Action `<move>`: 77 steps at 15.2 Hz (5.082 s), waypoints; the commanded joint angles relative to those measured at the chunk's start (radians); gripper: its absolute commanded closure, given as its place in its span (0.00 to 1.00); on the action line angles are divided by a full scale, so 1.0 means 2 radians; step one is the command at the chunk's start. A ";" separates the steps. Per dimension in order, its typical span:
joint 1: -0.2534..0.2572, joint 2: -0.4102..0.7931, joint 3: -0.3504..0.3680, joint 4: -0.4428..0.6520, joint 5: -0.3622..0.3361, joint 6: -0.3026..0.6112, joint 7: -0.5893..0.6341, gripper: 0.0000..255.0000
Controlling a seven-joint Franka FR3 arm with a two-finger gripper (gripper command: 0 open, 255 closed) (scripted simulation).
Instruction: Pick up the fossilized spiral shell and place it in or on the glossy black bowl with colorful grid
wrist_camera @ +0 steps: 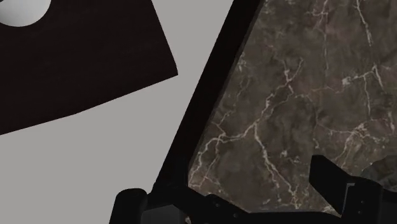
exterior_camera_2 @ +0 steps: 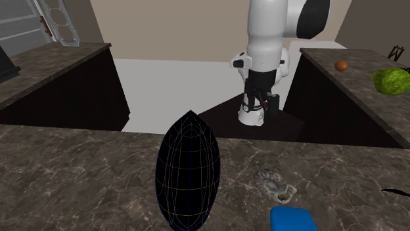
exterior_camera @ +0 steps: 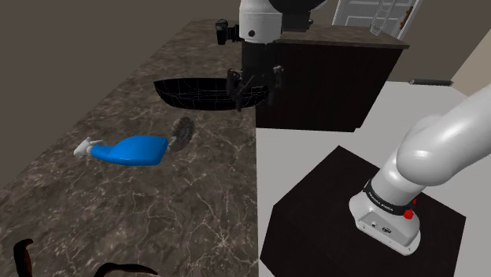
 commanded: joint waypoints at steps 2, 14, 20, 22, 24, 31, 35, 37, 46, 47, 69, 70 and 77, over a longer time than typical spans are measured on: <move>-0.001 0.052 0.030 0.037 -0.009 0.019 0.058 0.00; 0.057 0.320 0.086 0.271 -0.146 0.037 0.297 0.00; 0.082 0.368 0.077 0.301 -0.170 0.053 0.328 0.00; 0.083 0.370 0.077 0.290 -0.172 0.066 0.329 0.00; 0.083 0.371 0.076 0.281 -0.173 0.076 0.330 0.00; 0.083 0.372 0.076 0.282 -0.173 0.075 0.330 0.00; 0.083 0.372 0.076 0.282 -0.173 0.075 0.330 1.00; 0.083 0.372 0.076 0.282 -0.173 0.075 0.330 1.00; 0.084 0.367 0.078 0.303 -0.170 0.050 0.330 1.00; 0.085 0.367 0.079 0.309 -0.170 0.044 0.331 1.00; 0.117 0.391 0.081 0.494 -0.183 -0.116 0.347 1.00; 0.120 0.394 0.081 0.507 -0.185 -0.125 0.348 1.00; 0.114 0.402 0.077 0.552 -0.188 -0.164 0.332 1.00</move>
